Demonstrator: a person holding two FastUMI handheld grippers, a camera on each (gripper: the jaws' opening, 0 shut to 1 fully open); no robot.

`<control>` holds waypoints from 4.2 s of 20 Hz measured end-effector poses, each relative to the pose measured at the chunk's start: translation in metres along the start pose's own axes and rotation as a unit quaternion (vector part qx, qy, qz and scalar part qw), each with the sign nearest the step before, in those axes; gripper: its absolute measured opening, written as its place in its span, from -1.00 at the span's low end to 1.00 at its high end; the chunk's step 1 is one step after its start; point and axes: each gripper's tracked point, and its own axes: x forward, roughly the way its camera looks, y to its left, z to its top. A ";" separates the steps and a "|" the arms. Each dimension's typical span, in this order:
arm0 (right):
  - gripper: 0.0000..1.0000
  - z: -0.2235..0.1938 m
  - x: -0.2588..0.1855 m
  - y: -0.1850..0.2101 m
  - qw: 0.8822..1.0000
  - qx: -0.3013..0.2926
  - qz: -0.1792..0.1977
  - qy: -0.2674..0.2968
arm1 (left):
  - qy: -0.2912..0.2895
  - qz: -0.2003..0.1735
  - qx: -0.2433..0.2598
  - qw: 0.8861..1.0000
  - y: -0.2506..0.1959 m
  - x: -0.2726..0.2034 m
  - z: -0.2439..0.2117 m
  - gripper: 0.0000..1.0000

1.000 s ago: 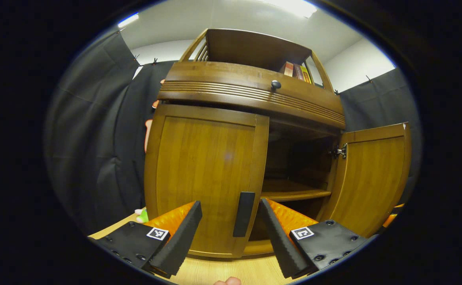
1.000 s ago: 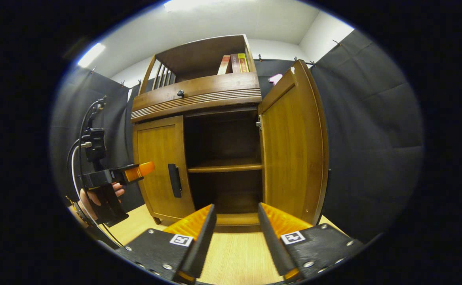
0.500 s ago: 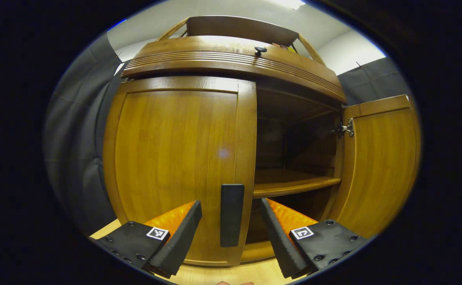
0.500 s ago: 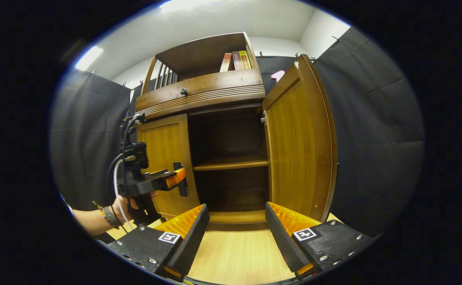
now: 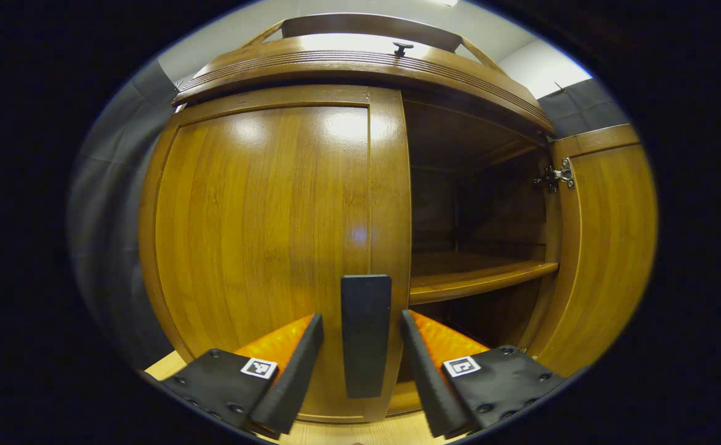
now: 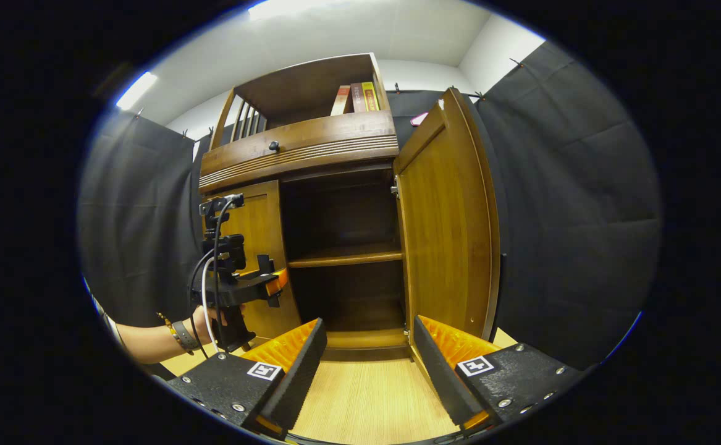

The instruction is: Open the right door of the double-door shoe cabinet with the right hand, and open the left door with the left hand.

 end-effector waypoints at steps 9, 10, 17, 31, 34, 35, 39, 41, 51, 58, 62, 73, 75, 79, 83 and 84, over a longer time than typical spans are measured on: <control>0.76 -0.002 -0.002 0.001 1.000 0.007 0.005 0.011 | 0.012 -0.007 -0.009 1.000 -0.006 -0.009 -0.001 -0.36; 0.76 -0.003 -0.003 0.003 1.000 0.004 0.006 0.010 | 0.014 -0.008 -0.011 1.000 -0.005 -0.013 0.000 -0.36; 0.76 -0.005 -0.005 0.009 1.000 -0.004 0.016 0.015 | 0.024 -0.008 -0.010 1.000 0.001 -0.070 0.003 -0.36; 0.76 -0.010 0.014 0.051 0.997 -0.013 0.080 0.021 | 0.015 0.053 -0.024 0.998 0.059 -0.184 0.010 -0.37; 0.76 -0.014 0.018 0.060 0.996 -0.013 0.089 0.022 | 0.011 0.070 -0.024 0.997 0.075 -0.200 0.012 -0.37; 0.76 -0.014 0.019 0.063 0.995 -0.013 0.092 0.024 | 0.009 0.076 -0.027 0.997 0.081 -0.207 0.013 -0.37; 0.76 -0.018 0.023 0.074 0.994 -0.017 0.101 0.028 | 0.003 0.100 -0.034 0.994 0.108 -0.231 0.013 -0.38; 0.76 -0.021 0.025 0.079 0.994 -0.020 0.104 0.032 | 0.002 0.117 -0.032 0.993 0.123 -0.240 0.015 -0.40; 0.76 -0.033 0.045 0.108 0.991 -0.014 0.126 0.041 | -0.001 0.146 -0.034 0.989 0.193 -0.277 0.010 -0.64; 0.76 -0.030 0.049 0.106 0.992 -0.013 0.118 0.039 | -0.020 0.056 -0.089 0.994 0.232 -0.278 0.012 -0.64; 0.99 -0.032 0.048 0.100 0.993 -0.020 0.108 0.043 | -0.015 0.020 -0.099 0.995 0.251 -0.280 0.007 -0.39; 0.76 -0.039 0.054 0.102 0.992 -0.024 0.115 0.052 | 0.013 0.037 -0.086 0.995 0.260 -0.325 0.005 -0.37; 0.76 -0.039 0.059 0.105 0.991 -0.022 0.119 0.054 | 0.010 0.060 -0.069 0.996 0.258 -0.348 0.014 -0.36; 0.76 -0.037 0.069 0.112 0.990 -0.014 0.129 0.050 | -0.028 0.073 -0.050 0.996 0.209 -0.359 0.066 -0.51; 0.76 -0.029 0.071 0.115 0.990 0.000 0.136 0.041 | -0.036 0.070 -0.022 0.997 0.148 -0.316 0.081 -0.52; 0.76 -0.027 0.070 0.112 0.990 0.001 0.135 0.038 | -0.044 0.052 -0.030 0.997 0.124 -0.304 0.085 -0.52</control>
